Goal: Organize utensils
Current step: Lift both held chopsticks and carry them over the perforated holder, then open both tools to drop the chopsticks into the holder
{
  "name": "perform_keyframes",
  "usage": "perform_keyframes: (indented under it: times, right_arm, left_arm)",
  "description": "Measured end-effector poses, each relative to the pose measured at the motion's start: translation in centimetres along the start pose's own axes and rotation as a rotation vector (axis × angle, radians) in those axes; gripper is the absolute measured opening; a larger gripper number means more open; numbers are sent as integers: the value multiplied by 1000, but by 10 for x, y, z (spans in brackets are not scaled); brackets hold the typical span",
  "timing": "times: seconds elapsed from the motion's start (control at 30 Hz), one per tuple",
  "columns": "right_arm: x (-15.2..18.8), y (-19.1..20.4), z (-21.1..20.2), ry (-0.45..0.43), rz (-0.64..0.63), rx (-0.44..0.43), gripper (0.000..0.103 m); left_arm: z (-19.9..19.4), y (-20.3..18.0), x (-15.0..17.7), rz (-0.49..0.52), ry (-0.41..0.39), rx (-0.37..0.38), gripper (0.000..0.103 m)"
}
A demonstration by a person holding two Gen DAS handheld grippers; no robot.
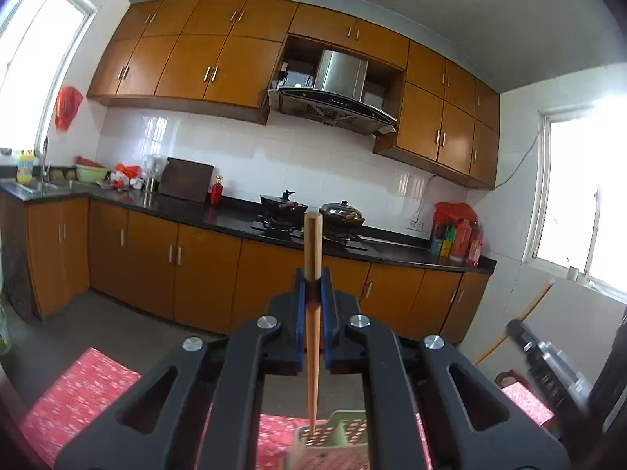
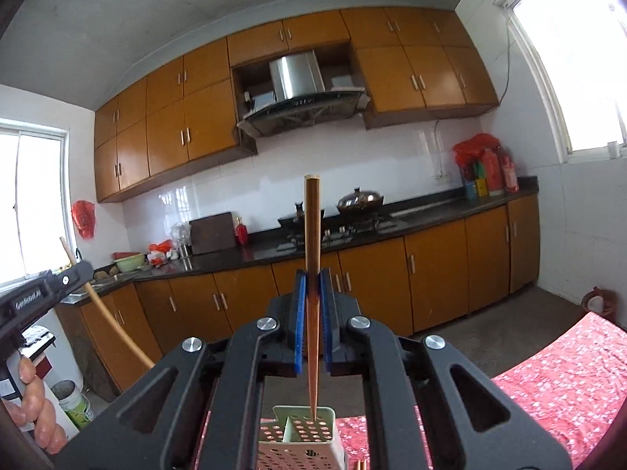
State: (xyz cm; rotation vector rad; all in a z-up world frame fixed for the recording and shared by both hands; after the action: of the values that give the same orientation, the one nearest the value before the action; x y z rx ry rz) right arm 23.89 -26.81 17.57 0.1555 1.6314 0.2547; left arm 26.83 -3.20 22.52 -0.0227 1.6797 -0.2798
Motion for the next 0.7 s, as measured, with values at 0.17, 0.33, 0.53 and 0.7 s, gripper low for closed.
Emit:
perform_keyframes:
  times: [0.17, 0.33, 0.53, 0.7]
  right_arm:
    - [24, -8, 18, 86, 22, -3, 8]
    - [42, -10, 27, 146, 15, 1, 8]
    - [45, -6, 27, 176, 28, 1, 30]
    - [35, -4, 13, 141, 12, 18, 34]
  left_arm:
    - [38, -4, 27, -24, 51, 4, 8]
    - [64, -4, 62, -21, 147, 7, 8]
    - [64, 1, 75, -13, 185, 5, 16]
    - [44, 7, 67, -20, 154, -1, 23]
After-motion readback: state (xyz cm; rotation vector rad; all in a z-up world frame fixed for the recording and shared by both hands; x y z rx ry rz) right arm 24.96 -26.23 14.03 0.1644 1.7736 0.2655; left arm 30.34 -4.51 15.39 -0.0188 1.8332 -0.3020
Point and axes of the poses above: each gripper's, at about its wrist camera, not at the fingertips, and z roughly the way its jaws point, y to its left, x to its underside, the point moved 2 cm from there along z, roughly the way its jaws point, and after that the axes turned 2 degrees about z, right-handed, at the moved point
